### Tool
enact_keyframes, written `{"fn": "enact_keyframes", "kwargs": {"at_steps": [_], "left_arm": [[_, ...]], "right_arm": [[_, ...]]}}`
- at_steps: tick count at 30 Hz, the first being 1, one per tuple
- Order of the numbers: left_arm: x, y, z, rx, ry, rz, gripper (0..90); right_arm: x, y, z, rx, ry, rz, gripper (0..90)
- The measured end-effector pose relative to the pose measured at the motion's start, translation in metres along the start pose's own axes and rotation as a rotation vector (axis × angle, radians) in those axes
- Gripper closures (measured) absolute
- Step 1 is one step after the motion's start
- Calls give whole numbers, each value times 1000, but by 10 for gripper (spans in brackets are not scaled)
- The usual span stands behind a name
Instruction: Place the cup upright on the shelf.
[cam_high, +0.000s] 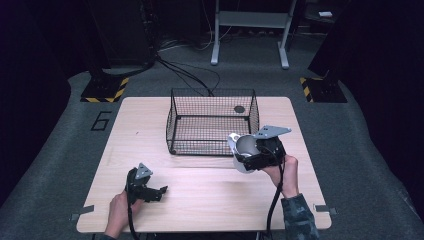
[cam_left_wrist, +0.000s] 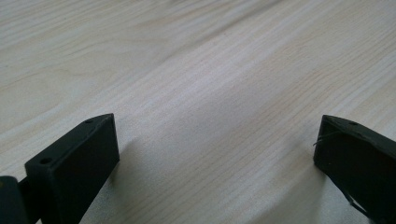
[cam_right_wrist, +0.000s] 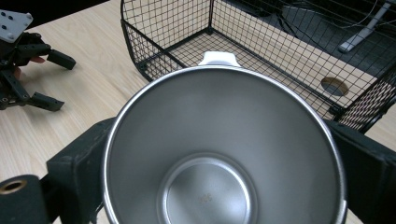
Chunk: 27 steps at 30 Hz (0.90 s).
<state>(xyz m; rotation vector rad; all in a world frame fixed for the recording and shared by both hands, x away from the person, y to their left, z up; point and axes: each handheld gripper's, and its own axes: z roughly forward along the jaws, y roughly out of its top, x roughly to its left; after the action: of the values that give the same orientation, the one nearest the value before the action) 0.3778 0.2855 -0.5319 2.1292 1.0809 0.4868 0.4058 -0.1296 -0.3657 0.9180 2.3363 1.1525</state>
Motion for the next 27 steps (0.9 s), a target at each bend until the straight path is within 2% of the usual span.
{"fn": "enact_keyframes", "kwargs": {"at_steps": [24,26,27], "left_arm": [[0,0,0,0,0,2,1],[0,0,0,0,-1,1,0],[0,0,0,0,-1,-2,1]], "right_arm": [[-8,33,7,-14,10,-6,56],[-10,36,9,-20,9,-19,56],[-9,37,9,-10,12,-5,57]]}}
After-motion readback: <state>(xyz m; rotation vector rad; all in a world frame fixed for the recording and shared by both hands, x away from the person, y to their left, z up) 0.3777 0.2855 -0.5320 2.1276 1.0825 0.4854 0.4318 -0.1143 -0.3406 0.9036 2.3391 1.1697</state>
